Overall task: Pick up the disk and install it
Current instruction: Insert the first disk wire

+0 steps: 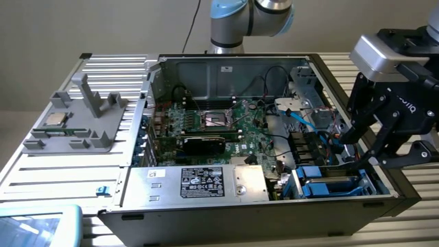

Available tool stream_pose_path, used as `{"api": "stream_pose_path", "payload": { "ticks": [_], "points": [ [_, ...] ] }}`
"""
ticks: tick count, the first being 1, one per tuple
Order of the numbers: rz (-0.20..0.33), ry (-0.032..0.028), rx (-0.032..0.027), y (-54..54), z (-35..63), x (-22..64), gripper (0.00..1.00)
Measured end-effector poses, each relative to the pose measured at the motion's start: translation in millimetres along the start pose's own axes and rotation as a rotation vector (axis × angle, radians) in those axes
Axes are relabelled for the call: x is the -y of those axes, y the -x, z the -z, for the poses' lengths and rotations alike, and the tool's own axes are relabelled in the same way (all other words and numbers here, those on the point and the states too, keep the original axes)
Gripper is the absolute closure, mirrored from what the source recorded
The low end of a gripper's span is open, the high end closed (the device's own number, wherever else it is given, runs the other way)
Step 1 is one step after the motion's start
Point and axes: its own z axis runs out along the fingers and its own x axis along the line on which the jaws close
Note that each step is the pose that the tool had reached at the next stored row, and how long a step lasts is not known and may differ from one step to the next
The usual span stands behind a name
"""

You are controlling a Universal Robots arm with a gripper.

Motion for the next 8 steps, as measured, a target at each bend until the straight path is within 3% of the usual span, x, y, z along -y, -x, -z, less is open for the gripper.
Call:
{"api": "stream_pose_path", "payload": {
  "ticks": [8],
  "points": [
    [0.041, -0.0020, 0.0023, -0.2, 0.5, 8.4, 0.53]
  ]
}}
